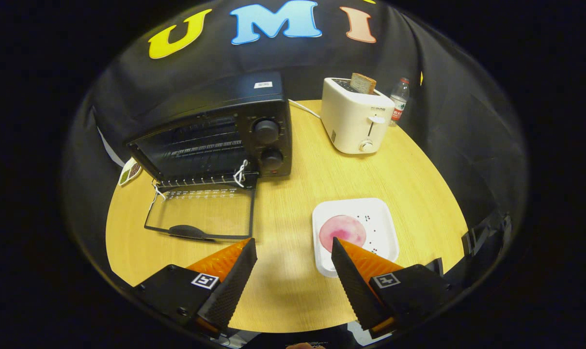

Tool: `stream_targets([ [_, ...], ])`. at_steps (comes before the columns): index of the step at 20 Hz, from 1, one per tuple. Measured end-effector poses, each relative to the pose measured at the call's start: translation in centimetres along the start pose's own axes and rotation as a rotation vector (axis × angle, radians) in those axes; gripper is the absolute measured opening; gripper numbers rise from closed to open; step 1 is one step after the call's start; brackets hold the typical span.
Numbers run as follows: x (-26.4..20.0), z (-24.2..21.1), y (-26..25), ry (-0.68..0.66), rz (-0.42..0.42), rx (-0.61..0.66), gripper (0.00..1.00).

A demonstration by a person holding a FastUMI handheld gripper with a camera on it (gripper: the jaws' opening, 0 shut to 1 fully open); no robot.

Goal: Open the toaster oven, put the food inside, and close the toaster oven door.

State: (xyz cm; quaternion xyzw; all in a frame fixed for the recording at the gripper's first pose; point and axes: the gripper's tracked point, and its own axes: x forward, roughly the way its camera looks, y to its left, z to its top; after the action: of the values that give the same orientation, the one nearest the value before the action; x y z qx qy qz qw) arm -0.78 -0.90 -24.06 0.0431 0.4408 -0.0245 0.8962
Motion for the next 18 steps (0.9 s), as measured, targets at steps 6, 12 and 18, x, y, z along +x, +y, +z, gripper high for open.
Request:
stream_targets([
  [6,2.1,1.2,-6.3,0.073,0.023,-0.021,0.99],
  [12,4.3,0.8,-12.8,0.140,0.011,-0.037,0.99],
  [18,6.4,-0.6,-16.6,0.246,0.037,-0.014,0.99],
])
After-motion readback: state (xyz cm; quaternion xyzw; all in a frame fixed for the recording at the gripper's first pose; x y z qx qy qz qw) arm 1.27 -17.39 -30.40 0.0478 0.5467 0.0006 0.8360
